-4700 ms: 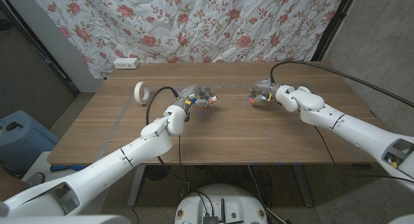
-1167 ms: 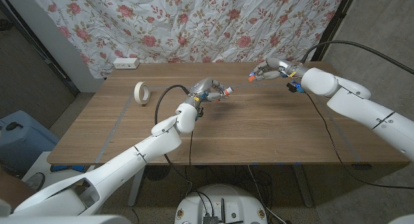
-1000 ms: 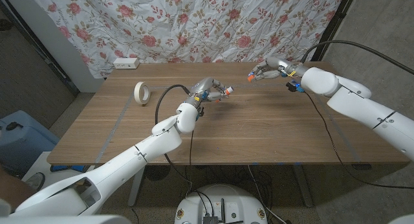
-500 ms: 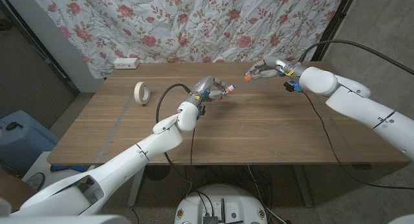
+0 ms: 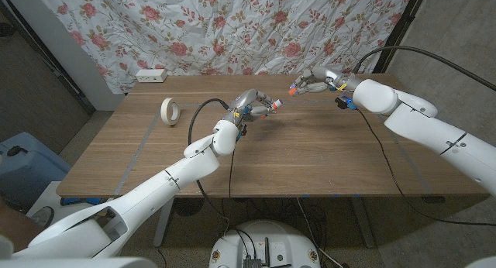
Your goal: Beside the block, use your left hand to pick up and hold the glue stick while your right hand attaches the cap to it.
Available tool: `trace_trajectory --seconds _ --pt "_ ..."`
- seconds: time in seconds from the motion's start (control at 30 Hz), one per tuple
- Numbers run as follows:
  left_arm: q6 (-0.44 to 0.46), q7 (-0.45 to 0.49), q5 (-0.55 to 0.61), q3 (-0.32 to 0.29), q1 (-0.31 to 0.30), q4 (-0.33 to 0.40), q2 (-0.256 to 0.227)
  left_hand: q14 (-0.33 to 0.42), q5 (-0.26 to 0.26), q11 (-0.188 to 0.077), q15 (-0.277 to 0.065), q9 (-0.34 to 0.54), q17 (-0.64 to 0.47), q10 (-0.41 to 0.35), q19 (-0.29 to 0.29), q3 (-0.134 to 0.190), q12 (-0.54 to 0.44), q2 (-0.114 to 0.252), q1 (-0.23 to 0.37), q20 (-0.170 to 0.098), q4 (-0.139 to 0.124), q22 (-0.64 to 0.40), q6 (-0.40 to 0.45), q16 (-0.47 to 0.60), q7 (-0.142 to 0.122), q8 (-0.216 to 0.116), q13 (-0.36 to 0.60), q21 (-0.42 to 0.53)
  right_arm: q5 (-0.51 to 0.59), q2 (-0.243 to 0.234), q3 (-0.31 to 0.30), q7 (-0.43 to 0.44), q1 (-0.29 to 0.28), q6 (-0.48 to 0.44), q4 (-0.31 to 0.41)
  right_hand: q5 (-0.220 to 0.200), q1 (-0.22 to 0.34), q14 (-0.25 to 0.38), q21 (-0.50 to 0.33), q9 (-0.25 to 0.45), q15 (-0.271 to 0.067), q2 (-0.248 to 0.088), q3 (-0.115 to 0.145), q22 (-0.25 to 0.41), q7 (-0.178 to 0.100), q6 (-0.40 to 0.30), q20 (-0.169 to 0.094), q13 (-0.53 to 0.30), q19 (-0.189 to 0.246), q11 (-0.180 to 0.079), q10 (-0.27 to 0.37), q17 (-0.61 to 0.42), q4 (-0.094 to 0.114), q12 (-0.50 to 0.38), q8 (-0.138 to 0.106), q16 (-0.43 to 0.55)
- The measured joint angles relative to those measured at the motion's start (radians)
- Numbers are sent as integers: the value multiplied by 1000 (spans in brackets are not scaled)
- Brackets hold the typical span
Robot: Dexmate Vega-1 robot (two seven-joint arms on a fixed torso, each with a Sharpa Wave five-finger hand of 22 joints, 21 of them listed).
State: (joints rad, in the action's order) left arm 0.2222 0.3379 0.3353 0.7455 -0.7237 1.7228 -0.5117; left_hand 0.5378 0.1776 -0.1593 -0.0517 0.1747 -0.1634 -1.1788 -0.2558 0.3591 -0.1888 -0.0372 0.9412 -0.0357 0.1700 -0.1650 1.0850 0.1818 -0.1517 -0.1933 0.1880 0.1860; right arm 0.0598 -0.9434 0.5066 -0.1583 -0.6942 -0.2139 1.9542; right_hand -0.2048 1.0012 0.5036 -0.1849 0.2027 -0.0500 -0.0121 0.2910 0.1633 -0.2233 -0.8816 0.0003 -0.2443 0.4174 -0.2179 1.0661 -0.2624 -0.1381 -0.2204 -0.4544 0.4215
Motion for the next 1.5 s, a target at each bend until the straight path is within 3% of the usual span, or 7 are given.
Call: trace_trajectory --seconds 1.5 --pt "-17 15 -6 4 0 -21 16 0 0 0 0 0 0 0 0 0 0 0 0 0 0 0 0 0 0 0 0 0 31 50 44 14 21 -7 -25 8 -8 -4 0 -5 4 -8 -11 0 0 0 4 -9 4 -5 -5 -5 -5 0 11 4"
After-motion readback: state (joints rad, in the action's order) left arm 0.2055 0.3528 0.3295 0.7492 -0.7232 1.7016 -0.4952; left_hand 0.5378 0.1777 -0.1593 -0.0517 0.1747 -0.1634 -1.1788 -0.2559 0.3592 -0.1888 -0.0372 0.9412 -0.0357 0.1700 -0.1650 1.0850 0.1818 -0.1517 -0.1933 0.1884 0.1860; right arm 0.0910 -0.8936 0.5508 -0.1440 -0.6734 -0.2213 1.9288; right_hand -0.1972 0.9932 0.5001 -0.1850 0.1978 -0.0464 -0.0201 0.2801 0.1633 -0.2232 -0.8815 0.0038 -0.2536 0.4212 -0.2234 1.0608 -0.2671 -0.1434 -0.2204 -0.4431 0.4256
